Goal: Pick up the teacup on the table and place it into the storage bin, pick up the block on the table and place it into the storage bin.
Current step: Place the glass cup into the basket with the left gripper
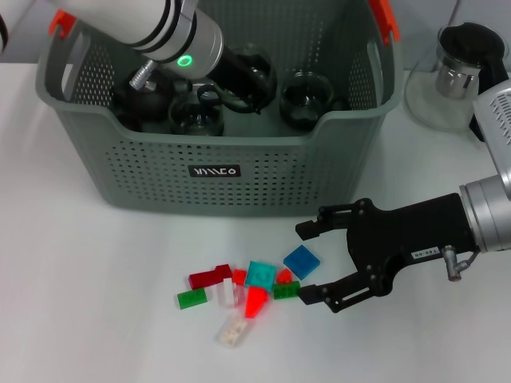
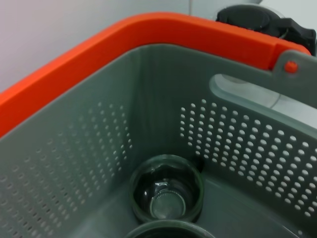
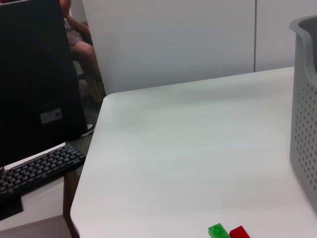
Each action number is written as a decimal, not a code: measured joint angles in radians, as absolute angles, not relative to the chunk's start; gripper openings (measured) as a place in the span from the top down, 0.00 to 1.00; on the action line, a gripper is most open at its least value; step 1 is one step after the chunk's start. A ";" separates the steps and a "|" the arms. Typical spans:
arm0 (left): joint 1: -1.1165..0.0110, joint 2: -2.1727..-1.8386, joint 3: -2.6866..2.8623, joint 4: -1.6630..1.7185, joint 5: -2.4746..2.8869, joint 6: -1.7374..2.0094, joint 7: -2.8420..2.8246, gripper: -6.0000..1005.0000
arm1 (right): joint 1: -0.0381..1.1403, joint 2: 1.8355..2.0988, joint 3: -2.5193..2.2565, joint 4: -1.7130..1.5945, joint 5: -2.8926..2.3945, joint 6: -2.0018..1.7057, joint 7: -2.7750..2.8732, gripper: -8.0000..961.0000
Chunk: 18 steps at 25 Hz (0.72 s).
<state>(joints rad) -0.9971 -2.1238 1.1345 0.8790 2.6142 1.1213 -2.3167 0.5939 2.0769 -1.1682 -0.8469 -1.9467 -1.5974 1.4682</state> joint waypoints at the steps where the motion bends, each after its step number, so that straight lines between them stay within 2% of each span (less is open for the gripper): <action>1: -0.997 -2.125 1.138 0.878 2.615 1.121 -2.317 0.95 | 0.594 2.077 -1.169 -0.847 -1.947 -1.597 1.468 0.02; 13: -0.991 -2.130 1.140 0.889 2.616 1.148 -2.321 0.93 | 0.588 2.079 -1.167 -0.848 -1.948 -1.604 1.468 0.02; 18: -0.985 -2.131 1.135 0.899 2.617 1.153 -2.325 0.85 | 0.587 2.079 -1.169 -0.850 -1.948 -1.605 1.470 0.02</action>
<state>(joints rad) -0.9845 -2.1307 1.1353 0.8985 2.6170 1.1527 -2.3247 0.5874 2.0786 -1.1687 -0.8503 -1.9482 -1.6046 1.4698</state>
